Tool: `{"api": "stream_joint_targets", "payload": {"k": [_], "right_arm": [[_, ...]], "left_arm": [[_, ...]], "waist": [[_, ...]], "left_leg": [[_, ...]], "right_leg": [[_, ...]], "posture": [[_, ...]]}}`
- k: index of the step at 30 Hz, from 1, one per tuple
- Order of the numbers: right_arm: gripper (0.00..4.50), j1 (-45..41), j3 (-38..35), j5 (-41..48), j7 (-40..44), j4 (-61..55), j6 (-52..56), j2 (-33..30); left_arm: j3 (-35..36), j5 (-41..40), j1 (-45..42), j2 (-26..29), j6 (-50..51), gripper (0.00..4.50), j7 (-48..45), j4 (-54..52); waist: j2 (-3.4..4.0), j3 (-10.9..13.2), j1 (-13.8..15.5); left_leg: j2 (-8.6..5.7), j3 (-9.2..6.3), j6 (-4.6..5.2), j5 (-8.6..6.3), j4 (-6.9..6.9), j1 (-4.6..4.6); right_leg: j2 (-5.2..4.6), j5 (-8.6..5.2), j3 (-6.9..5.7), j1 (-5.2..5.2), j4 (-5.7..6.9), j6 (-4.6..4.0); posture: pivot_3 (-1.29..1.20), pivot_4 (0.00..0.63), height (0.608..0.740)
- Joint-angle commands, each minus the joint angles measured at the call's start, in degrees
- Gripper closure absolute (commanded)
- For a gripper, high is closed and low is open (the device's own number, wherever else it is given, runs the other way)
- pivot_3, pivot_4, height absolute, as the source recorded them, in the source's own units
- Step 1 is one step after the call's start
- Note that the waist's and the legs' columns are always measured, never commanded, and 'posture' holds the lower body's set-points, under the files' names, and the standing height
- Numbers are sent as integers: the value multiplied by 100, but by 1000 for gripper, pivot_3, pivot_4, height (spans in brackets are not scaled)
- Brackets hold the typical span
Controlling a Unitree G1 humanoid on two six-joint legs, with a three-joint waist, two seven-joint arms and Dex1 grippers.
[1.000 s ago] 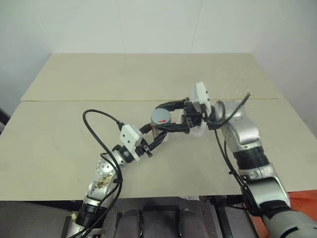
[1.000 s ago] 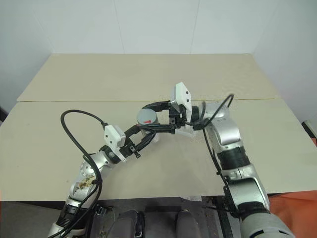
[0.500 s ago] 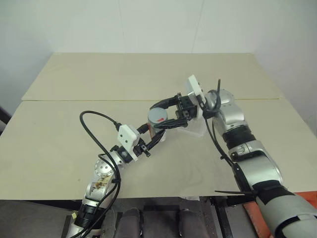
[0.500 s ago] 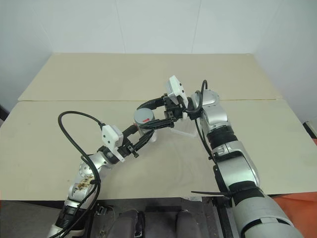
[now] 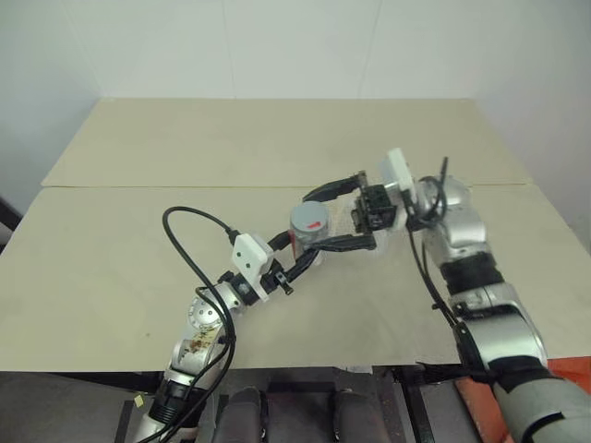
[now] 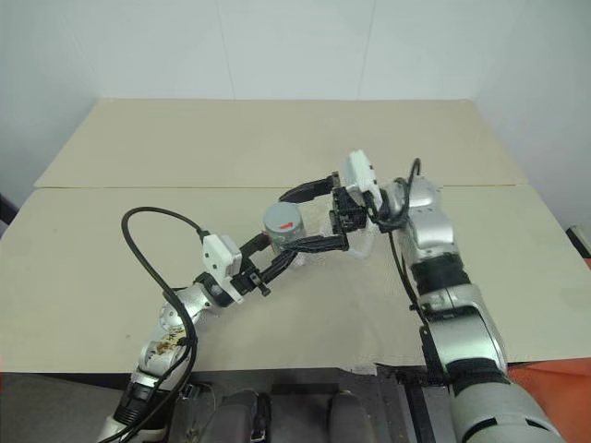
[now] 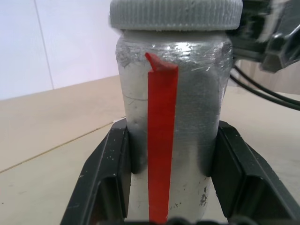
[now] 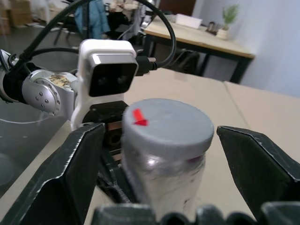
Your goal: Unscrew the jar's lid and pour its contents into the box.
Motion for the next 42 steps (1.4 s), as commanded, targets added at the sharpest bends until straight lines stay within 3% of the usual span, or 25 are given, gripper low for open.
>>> {"api": "stream_joint_targets", "payload": {"k": [1,7,17,29,42], "right_arm": [[30,341,-296,-90,-842,-1013,304,-127],[30,970,-480,-590,-2677,-2261,797,34],[30,1816,-195,-656,-4440,-4487,2366,269],[30,1715,114,-896,-5532,-4576,3205,812],[30,1737,329,-1050,-5640,-4397,3179,978]], "left_arm": [[17,39,-111,-54,-201,2515,29,-57],[34,305,-232,-160,-317,2515,272,161],[49,648,-312,-307,-488,2515,630,401],[55,823,-357,-465,-617,2515,865,479],[28,840,-348,-496,-656,2515,951,474]], "waist": [[0,0,0],[0,0,-9],[0,0,6],[-1,0,-6],[0,0,-7]], "left_leg": [[0,0,0,0,0,0],[-1,1,0,0,2,2],[-4,-1,0,0,3,-4],[-5,-1,1,1,5,-4],[-4,-1,1,1,5,-4]], "right_leg": [[0,0,1,0,1,0],[5,0,3,-2,4,0],[5,0,0,-1,0,0],[9,-1,1,-2,1,1],[12,-1,1,-1,0,1]], "posture": [[0,150,740],[0,150,740],[0,150,740],[0,150,740],[0,150,740]]}}
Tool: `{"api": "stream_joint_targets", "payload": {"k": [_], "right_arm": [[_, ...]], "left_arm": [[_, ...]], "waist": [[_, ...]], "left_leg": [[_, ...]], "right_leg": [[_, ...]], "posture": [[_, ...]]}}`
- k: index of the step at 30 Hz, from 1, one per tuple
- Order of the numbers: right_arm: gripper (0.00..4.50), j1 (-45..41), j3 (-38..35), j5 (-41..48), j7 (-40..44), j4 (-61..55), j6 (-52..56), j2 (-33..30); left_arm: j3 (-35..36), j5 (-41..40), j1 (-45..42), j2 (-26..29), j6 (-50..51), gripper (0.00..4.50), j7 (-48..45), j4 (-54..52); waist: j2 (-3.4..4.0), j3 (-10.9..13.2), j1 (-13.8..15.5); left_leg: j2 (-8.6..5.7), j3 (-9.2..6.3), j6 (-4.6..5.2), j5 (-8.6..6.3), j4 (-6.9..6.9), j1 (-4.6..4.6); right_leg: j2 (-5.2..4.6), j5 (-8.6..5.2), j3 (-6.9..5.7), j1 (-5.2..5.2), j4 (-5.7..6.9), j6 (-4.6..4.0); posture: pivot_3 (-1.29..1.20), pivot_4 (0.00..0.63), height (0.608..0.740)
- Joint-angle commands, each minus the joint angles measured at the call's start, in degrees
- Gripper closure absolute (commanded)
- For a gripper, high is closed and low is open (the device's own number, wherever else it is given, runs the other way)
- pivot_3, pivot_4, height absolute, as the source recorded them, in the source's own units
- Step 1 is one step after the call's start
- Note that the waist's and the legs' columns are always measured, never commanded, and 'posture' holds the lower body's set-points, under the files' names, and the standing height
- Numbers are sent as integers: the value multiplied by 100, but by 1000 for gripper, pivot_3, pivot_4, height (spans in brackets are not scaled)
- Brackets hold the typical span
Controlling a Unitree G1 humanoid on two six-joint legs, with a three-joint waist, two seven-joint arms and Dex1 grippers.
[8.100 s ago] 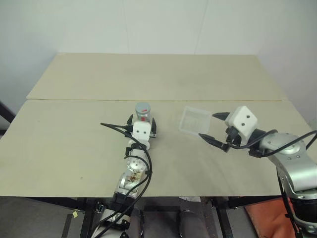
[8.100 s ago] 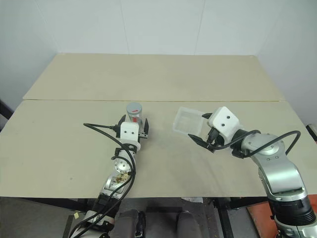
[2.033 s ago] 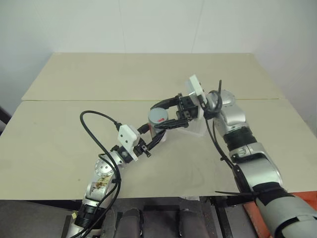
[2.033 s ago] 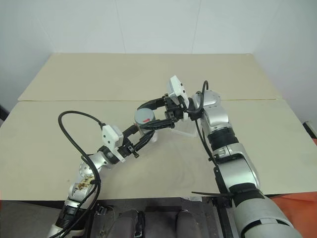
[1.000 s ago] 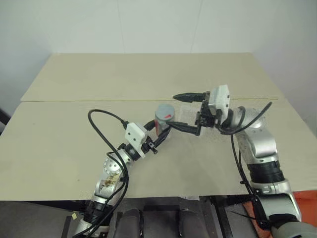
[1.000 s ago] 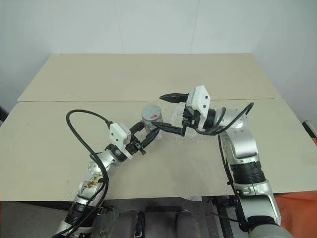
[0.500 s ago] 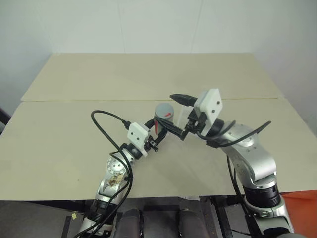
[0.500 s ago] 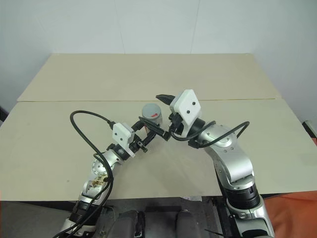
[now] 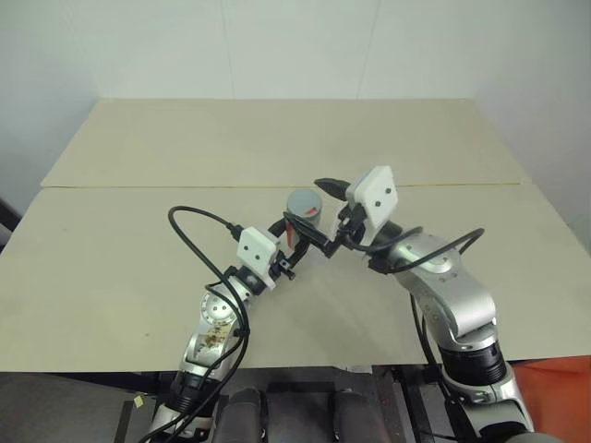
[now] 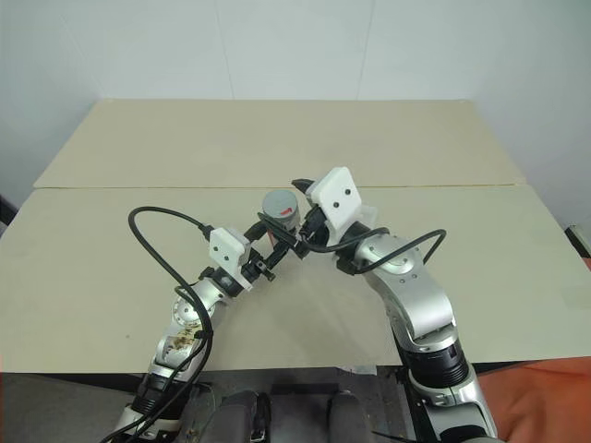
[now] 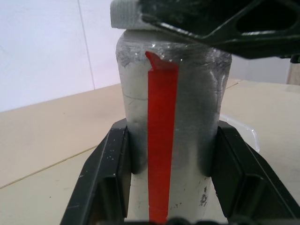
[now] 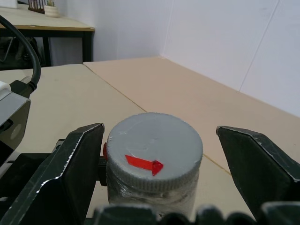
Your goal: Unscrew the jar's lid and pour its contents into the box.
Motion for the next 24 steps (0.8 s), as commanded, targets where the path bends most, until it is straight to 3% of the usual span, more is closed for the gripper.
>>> {"api": "stream_joint_targets", "payload": {"k": [1,2,5,8,9,17,24], "right_arm": [[30,-66,-9,-6,-39,-71,-62,46],[30,-63,-9,-13,-36,-67,-68,53],[581,-42,-18,6,-23,-69,-82,69],[1586,-45,-23,17,-17,-47,-90,89],[1699,-47,-22,5,-20,-44,-94,92],[1699,-8,-9,31,141,-8,-166,23],[1699,-273,-229,530,1363,772,-751,-287]], "left_arm": [[-33,32,-96,-28,-172,2515,24,-113],[-34,31,-96,-27,-171,2515,22,-115],[-36,35,-96,-23,-169,2515,21,-117],[-23,29,-102,-6,-172,2515,9,-95],[-22,27,-101,-3,-172,2515,8,-93],[-42,-30,-70,44,-154,2515,-76,-118],[-76,-164,-45,107,-147,2515,-258,-185]], "waist": [[0,0,0],[0,0,0],[0,0,0],[0,0,0],[0,0,0],[0,0,0],[0,0,-2]], "left_leg": [[0,0,0,0,0,0],[0,0,0,0,0,0],[0,0,0,0,0,0],[0,0,0,0,0,0],[1,0,0,0,0,0],[1,0,0,0,0,0],[0,0,0,0,1,0]], "right_leg": [[0,0,0,0,0,0],[0,0,0,0,0,0],[0,0,0,0,0,0],[0,0,0,0,0,0],[1,0,0,0,0,0],[1,0,0,0,0,0],[2,0,0,1,-1,0]], "posture": [[0,150,740],[0,150,740],[0,150,740],[0,150,740],[0,150,740],[0,150,740],[0,150,740]]}}
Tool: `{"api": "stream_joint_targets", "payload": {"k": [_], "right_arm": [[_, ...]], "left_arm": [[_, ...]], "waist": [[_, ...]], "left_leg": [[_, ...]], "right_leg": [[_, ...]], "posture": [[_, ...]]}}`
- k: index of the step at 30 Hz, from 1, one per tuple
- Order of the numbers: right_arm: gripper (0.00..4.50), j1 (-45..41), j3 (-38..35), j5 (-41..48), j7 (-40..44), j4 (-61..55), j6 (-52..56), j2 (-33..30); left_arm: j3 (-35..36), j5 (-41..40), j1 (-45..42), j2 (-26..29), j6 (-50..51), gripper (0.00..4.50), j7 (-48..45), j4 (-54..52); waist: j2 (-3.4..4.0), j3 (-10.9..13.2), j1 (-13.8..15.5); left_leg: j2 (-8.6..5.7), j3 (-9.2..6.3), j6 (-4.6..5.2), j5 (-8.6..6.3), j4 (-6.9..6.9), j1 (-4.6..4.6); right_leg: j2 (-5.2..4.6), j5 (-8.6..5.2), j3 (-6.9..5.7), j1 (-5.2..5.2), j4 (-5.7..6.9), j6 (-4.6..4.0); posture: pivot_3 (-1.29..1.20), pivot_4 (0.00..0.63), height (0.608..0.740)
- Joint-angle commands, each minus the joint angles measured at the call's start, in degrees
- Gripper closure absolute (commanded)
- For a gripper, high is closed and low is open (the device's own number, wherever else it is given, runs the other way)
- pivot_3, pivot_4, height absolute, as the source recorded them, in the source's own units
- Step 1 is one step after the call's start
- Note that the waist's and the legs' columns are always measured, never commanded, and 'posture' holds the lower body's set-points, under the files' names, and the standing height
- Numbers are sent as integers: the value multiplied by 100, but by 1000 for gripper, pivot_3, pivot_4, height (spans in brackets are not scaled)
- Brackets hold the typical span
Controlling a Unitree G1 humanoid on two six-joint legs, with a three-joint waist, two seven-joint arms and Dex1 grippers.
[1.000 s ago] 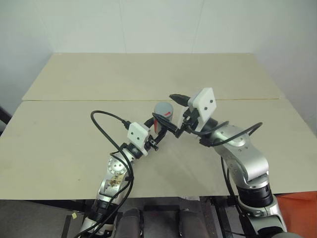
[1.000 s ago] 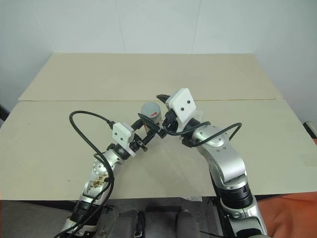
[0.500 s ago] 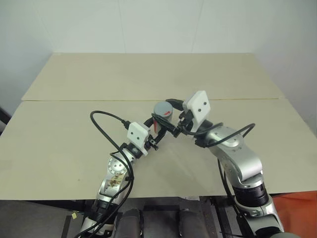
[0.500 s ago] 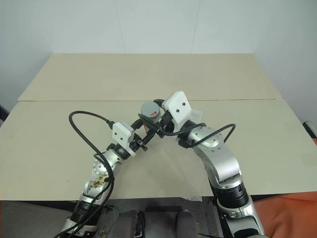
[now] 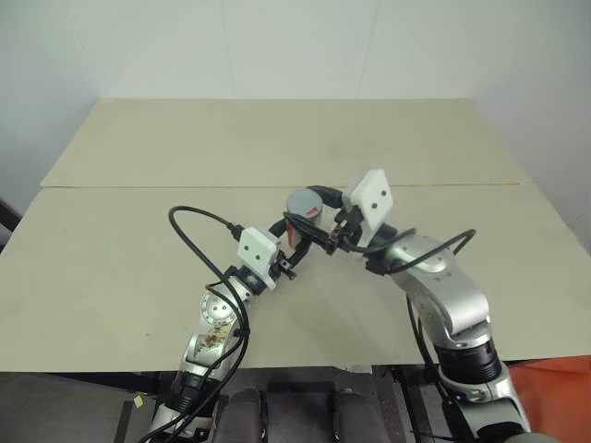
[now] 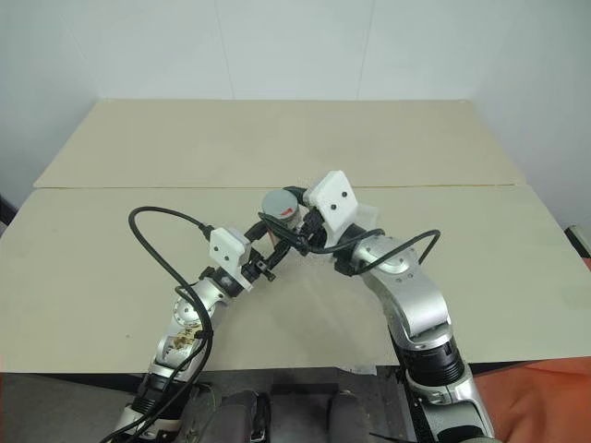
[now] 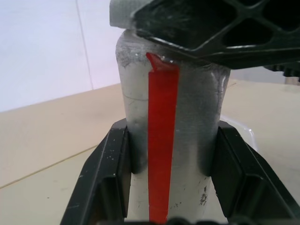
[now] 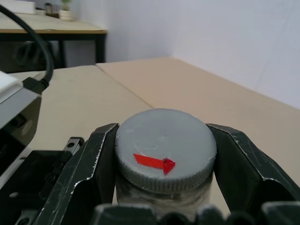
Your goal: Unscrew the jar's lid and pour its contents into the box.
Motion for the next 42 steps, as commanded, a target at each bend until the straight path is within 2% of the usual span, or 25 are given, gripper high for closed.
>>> {"api": "stream_joint_targets", "payload": {"k": [1,9,21,31,37,42], "right_arm": [[1699,-291,-113,269,830,462,-508,-178],[1699,-1140,-14,498,2795,2195,-1445,-416],[1699,-2937,73,402,5515,5255,-2493,-123],[1699,-3616,1094,1110,5690,6303,-3028,-374],[1699,-3605,880,990,5690,6537,-3300,-355],[79,-3192,484,1188,5690,5972,-3202,-542]], "left_arm": [[-31,-142,-48,16,-139,2515,-165,-193],[-37,-234,-26,66,-129,2515,-303,-236],[-80,-256,-28,29,-170,2515,-358,-205],[-96,-270,-30,41,-191,2515,-414,-198],[-82,-277,-8,51,-201,2515,-411,-201],[-59,-277,-13,58,-218,2515,-415,-168]], "waist": [[0,0,-1],[0,0,-7],[1,0,1],[1,1,-4],[1,1,-2],[1,1,19]], "left_leg": [[1,0,0,0,0,0],[2,1,0,0,0,1],[2,6,0,0,0,2],[4,5,0,0,-1,2],[3,5,0,0,-1,2],[2,4,-1,0,-2,2]], "right_leg": [[1,0,0,0,0,0],[4,0,0,0,0,0],[1,1,0,0,-1,-1],[-4,1,-1,-2,1,-2],[-7,1,-1,-2,1,-2],[-10,2,-2,-2,2,-2]], "posture": [[0,150,740],[0,150,740],[0,150,740],[0,150,740],[0,150,740],[0,150,740]]}}
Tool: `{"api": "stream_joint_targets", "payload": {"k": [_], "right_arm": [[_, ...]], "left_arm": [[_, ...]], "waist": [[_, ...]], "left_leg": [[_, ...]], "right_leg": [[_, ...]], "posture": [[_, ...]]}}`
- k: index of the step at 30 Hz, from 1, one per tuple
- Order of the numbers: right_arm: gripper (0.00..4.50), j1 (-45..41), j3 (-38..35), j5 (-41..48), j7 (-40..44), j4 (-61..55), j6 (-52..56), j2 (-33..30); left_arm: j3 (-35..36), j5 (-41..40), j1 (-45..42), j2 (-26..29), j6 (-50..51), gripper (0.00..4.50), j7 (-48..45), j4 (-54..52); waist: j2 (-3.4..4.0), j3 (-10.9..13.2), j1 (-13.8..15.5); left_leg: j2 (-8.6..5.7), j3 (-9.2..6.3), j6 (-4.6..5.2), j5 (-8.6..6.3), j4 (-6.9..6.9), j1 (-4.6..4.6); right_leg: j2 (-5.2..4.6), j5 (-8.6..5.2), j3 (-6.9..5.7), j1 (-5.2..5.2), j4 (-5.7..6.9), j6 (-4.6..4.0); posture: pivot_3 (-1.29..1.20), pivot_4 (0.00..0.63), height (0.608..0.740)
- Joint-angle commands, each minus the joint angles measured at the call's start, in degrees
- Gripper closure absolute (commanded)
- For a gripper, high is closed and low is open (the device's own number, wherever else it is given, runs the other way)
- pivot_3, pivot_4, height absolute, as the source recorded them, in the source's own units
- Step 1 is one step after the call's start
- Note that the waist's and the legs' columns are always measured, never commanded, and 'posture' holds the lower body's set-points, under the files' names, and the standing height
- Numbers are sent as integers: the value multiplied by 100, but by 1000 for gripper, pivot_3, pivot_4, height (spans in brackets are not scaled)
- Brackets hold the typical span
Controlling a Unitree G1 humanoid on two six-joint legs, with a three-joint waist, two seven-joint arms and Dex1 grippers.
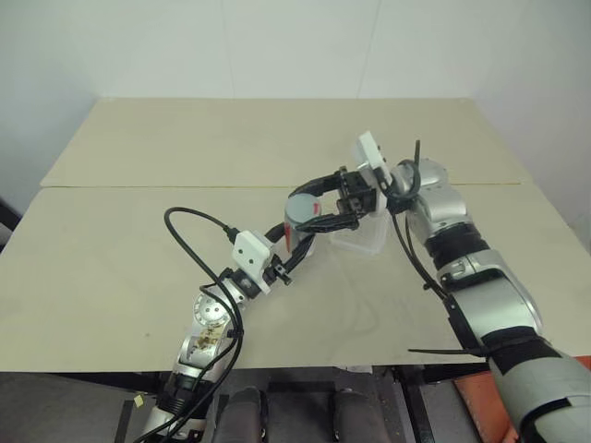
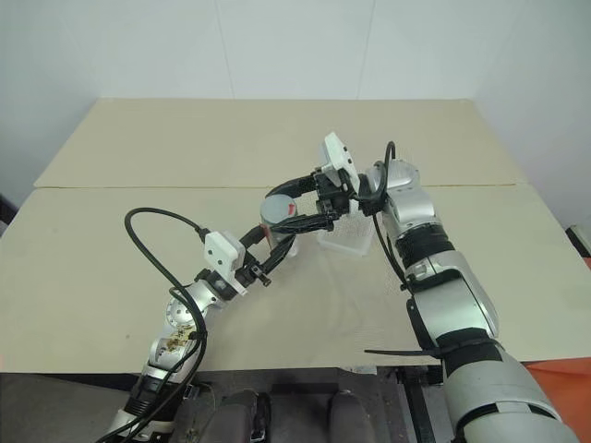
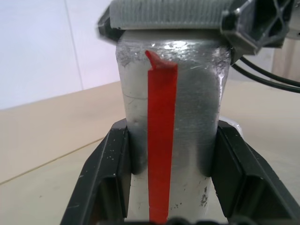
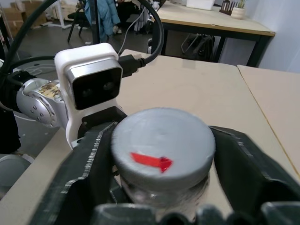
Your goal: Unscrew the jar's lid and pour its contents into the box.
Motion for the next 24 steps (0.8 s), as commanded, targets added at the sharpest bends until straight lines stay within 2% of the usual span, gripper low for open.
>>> {"api": "stream_joint_targets", "payload": {"k": [1,3,8,15,19,24], "right_arm": [[35,348,-455,200,304,-684,-49,-183],[35,536,-544,207,304,-1002,27,-278],[35,1042,-875,7,-315,-1925,255,-386],[35,1740,-1158,-369,-1812,-3248,611,-292],[35,1896,-1146,-538,-2440,-3630,780,-139],[35,1987,-1087,-605,-2684,-3873,932,-3]], "left_arm": [[-30,-51,-82,-37,-118,2515,-47,-161],[-31,-51,-98,-45,-121,2515,-63,-134],[-50,-42,-171,-90,-138,2515,-92,-42],[-65,-34,-187,-133,-155,2515,-104,1],[-80,-38,-195,-144,-160,2515,-141,21],[-67,-40,-220,-157,-158,2515,-168,40]], "waist": [[0,0,10],[0,0,8],[0,0,-9],[0,0,-5],[0,0,-11],[0,0,-6]], "left_leg": [[0,-1,0,0,0,-2],[1,-1,0,0,0,-3],[1,-1,0,0,0,-3],[0,-2,0,0,1,-3],[0,-1,0,0,0,-3],[-1,-1,0,0,1,-3]], "right_leg": [[0,0,-2,1,0,0],[-4,0,-2,0,0,0],[-2,0,-1,-4,1,0],[-2,0,0,-4,2,0],[0,0,0,-4,1,0],[2,0,0,-3,1,0]], "posture": [[0,150,740],[0,150,740],[0,150,740],[0,150,740],[0,150,740],[0,150,740]]}}
